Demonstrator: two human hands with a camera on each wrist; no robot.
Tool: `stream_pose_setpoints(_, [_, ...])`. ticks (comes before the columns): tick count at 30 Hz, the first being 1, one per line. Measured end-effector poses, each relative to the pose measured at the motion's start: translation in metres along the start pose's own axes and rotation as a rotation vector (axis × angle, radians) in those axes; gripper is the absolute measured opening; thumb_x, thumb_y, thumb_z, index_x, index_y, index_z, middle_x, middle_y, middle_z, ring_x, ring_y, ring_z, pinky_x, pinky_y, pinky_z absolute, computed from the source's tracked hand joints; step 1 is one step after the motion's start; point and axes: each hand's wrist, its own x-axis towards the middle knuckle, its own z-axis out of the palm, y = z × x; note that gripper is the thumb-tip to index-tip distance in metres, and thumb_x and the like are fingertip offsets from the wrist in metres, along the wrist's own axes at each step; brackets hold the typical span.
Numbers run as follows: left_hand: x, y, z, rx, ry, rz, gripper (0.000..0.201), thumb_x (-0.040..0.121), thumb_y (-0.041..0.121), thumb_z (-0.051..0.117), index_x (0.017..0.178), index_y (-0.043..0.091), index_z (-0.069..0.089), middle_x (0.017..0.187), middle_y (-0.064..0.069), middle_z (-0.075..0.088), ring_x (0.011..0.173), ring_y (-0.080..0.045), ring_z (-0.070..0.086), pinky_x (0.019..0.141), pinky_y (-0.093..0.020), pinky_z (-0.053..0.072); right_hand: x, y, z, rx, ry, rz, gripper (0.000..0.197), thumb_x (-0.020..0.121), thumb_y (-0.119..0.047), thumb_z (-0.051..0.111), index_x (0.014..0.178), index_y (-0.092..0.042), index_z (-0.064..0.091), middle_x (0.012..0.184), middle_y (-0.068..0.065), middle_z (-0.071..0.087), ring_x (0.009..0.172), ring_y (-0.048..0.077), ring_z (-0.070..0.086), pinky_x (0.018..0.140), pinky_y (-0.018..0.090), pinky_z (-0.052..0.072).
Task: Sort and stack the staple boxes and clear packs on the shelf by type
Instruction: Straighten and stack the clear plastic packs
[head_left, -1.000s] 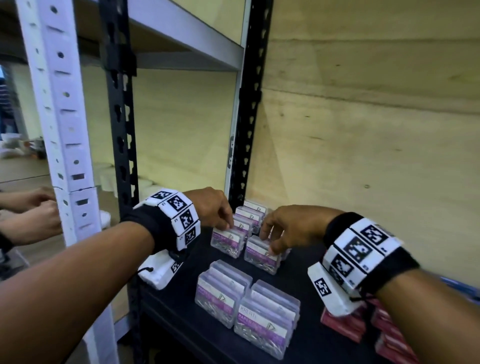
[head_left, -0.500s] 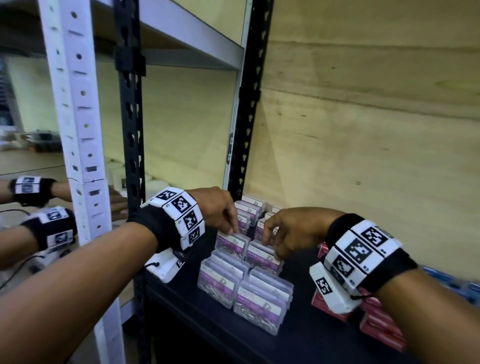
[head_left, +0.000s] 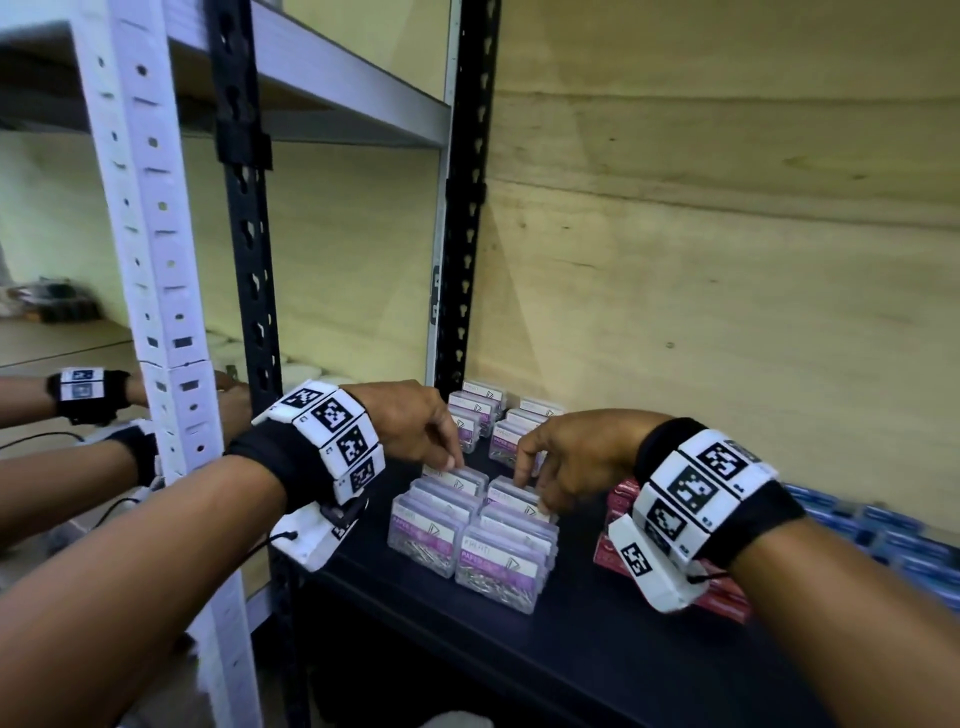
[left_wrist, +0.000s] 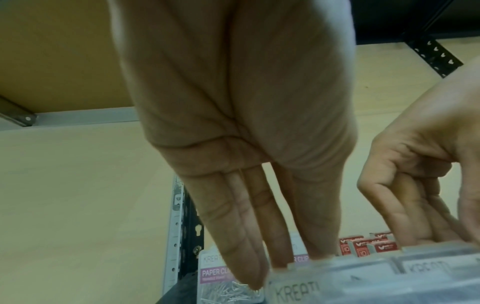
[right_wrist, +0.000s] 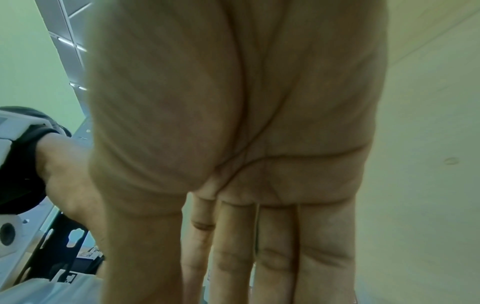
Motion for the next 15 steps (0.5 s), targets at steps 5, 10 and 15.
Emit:
stream_pose_setpoints(5, [-0.004, 0.000, 0.003, 0.007, 0.004, -0.004, 0.018, 0.089, 0.034, 0.067, 0.106, 0.036, 0.074, 0.092, 0.027, 0.068, 0.093, 0.005, 0.061, 0.096, -0.026, 0.048, -0.007, 0.003, 0.001, 0.057, -0.032, -0.010, 0.030, 0.088, -0.007, 0.068, 0.112, -0.024, 0.060, 0.111, 0.010, 0.073, 0.103, 0.024, 0.069, 0.092, 0.037, 0.056])
stream_pose_setpoints(10, [-0.008, 0.000, 0.003, 0.008, -0.009, 0.008, 0.019, 0.090, 0.037, 0.066, 0.107, 0.039, 0.073, 0.101, 0.025, 0.070, 0.095, 0.006, 0.062, 0.095, -0.027, 0.050, -0.013, 0.005, 0.002, 0.066, -0.034, -0.025, 0.033, 0.089, -0.005, 0.067, 0.116, -0.022, 0.059, 0.111, 0.010, 0.073, 0.104, 0.025, 0.068, 0.089, 0.034, 0.056])
stream_pose_setpoints(15, [-0.011, 0.002, 0.004, -0.002, -0.022, 0.014, 0.020, 0.091, 0.036, 0.064, 0.110, 0.038, 0.072, 0.106, 0.023, 0.070, 0.098, 0.004, 0.062, 0.096, -0.028, 0.050, -0.017, 0.006, 0.001, 0.064, -0.062, -0.044, 0.034, 0.090, -0.008, 0.067, 0.121, -0.021, 0.058, 0.110, 0.004, 0.072, 0.088, 0.016, 0.068, 0.079, 0.028, 0.056])
